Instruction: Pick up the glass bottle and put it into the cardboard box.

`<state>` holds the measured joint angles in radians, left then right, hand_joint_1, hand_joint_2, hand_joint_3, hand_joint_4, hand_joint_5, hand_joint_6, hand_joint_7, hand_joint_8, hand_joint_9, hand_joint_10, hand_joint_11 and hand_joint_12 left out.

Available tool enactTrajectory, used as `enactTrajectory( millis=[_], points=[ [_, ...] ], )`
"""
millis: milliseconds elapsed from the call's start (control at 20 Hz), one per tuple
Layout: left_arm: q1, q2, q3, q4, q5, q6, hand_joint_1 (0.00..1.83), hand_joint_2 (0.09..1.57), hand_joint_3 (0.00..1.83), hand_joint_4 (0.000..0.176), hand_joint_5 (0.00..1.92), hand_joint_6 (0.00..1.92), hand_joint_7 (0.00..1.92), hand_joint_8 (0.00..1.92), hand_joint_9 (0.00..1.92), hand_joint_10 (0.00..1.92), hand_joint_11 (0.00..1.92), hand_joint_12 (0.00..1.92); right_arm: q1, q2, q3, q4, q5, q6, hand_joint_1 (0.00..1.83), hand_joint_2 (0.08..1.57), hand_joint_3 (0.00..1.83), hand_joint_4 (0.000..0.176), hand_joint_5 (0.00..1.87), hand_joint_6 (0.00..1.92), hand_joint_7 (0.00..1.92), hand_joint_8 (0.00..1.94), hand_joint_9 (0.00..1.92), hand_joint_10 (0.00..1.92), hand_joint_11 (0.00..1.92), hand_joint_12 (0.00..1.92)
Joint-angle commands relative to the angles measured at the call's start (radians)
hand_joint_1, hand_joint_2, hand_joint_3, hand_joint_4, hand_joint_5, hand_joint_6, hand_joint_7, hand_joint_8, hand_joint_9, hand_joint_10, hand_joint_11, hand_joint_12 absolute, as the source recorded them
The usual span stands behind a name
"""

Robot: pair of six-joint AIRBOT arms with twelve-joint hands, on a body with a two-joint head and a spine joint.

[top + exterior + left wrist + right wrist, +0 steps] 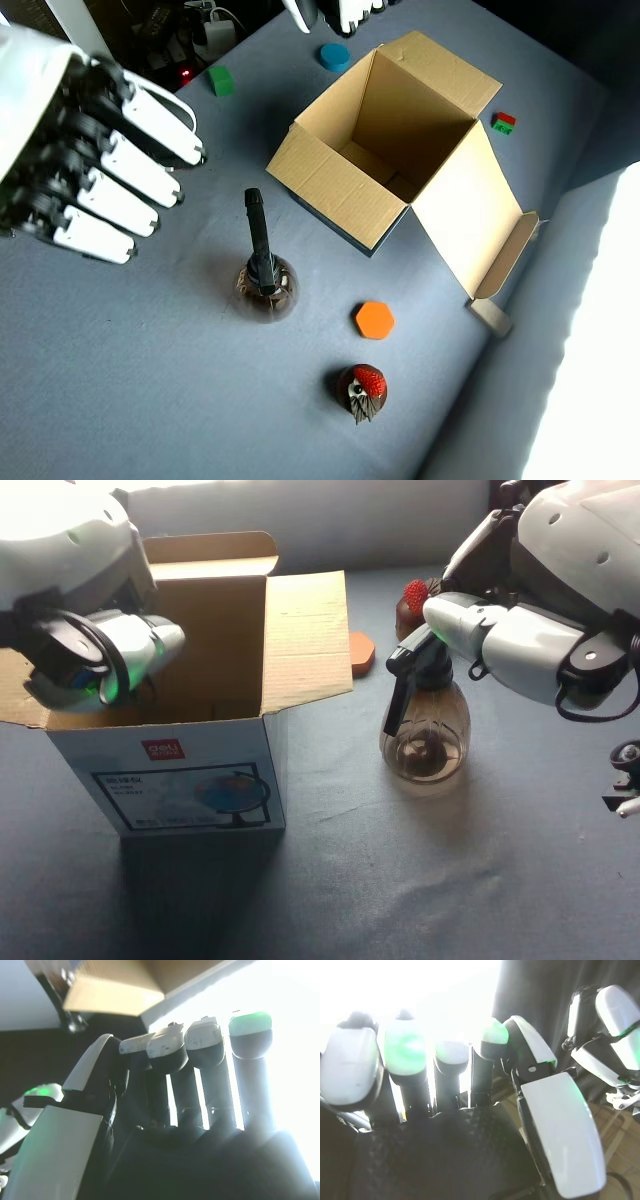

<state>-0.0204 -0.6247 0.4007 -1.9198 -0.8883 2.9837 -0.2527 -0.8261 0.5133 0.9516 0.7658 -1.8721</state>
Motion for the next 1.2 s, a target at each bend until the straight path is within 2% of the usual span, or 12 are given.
enactTrajectory(
  millis=[0,100,150,300,450,550,700,800,850,900,1000,1150],
  points=[
    [-0.014,0.002,-0.004,0.076,0.010,-0.003,0.06,1.18,0.17,0.020,0.03,0.08,0.05,0.05,0.05,0.09,0.00,0.23,0.008,0.008,0.000,-0.096,0.059,0.026,0.10,0.99,0.43,0.000,0.00,0.00,0.00,0.00,0.00,0.00,0.00,0.00],
    [-0.016,0.002,-0.007,0.076,0.008,-0.003,0.06,1.18,0.17,0.020,0.03,0.08,0.05,0.05,0.05,0.09,0.00,0.23,0.003,0.013,0.000,-0.144,0.058,0.066,0.10,0.99,0.43,0.000,0.00,0.00,0.00,0.00,0.00,0.00,0.00,0.00],
    [-0.018,0.002,-0.009,0.076,0.007,-0.003,0.01,1.27,0.03,0.021,0.05,0.01,0.05,0.00,0.08,0.01,0.00,0.19,0.004,0.014,0.000,-0.145,0.056,0.068,0.10,1.10,0.21,0.000,0.00,0.00,0.00,0.00,0.00,0.00,0.00,0.00],
    [-0.021,0.002,-0.029,0.074,-0.035,-0.009,0.00,1.29,0.02,0.019,0.05,0.00,0.04,0.00,0.08,0.01,0.00,0.20,0.004,0.016,0.004,-0.147,0.032,0.070,0.13,1.14,0.12,0.000,0.00,0.00,0.00,0.00,0.00,0.00,0.00,0.00],
    [-0.078,-0.008,-0.095,-0.001,-0.232,-0.007,0.00,1.29,0.01,0.016,0.05,0.00,0.03,0.00,0.07,0.00,0.00,0.13,0.009,0.015,0.030,-0.155,-0.012,0.095,0.18,1.13,0.10,0.000,0.02,0.01,0.00,0.00,0.00,0.00,0.00,0.00],
    [-0.121,-0.026,-0.145,-0.062,-0.361,0.002,0.00,1.30,0.00,0.016,0.06,0.00,0.04,0.00,0.05,0.00,0.00,0.09,0.002,0.018,0.067,-0.262,-0.084,0.201,0.22,1.11,0.07,0.000,0.03,0.01,0.00,0.00,0.00,0.00,0.00,0.00],
    [-0.152,-0.044,-0.206,-0.113,-0.458,-0.003,0.00,1.29,0.00,0.016,0.04,0.00,0.04,0.00,0.04,0.00,0.00,0.07,-0.022,0.030,0.120,-0.455,-0.097,0.416,0.22,1.11,0.07,0.000,0.04,0.01,0.02,0.01,0.00,0.00,0.00,0.00],
    [-0.176,-0.059,-0.257,-0.163,-0.544,-0.023,0.00,1.29,0.00,0.016,0.00,0.00,0.03,0.00,0.02,0.00,0.00,0.03,-0.035,0.041,0.182,-0.632,-0.154,0.645,0.21,1.12,0.07,0.000,0.04,0.01,0.01,0.00,0.00,0.00,0.00,0.00],
    [-0.186,-0.067,-0.278,-0.184,-0.584,-0.035,0.00,1.29,0.00,0.016,0.00,0.00,0.03,0.00,0.01,0.00,0.00,0.03,-0.052,0.045,0.214,-0.766,-0.151,0.795,0.20,1.12,0.06,0.000,0.04,0.01,0.01,0.00,0.00,0.00,0.00,0.00],
    [-0.198,-0.075,-0.303,-0.203,-0.633,-0.057,0.00,1.29,0.00,0.016,0.00,0.00,0.02,0.00,0.01,0.00,0.00,0.03,-0.070,0.050,0.265,-0.973,-0.136,1.039,0.20,1.12,0.06,0.000,0.04,0.01,0.01,0.00,0.00,0.00,0.00,0.00],
    [-0.200,-0.081,-0.326,-0.237,-0.672,-0.076,0.00,1.30,0.00,0.017,0.00,0.00,0.02,0.00,0.00,0.00,0.00,0.01,-0.072,0.050,0.328,-1.148,-0.144,1.294,0.21,1.13,0.06,0.000,0.03,0.01,0.01,0.00,0.00,0.00,0.00,0.00],
    [-0.153,-0.080,-0.356,-0.256,-0.679,-0.132,0.00,1.31,0.01,0.022,0.00,0.00,0.03,0.00,0.01,0.01,0.00,0.01,-0.065,0.046,0.408,-1.381,-0.146,1.519,0.23,1.12,0.05,0.000,0.05,0.01,0.03,0.01,0.01,0.00,0.00,0.00]
  ],
)
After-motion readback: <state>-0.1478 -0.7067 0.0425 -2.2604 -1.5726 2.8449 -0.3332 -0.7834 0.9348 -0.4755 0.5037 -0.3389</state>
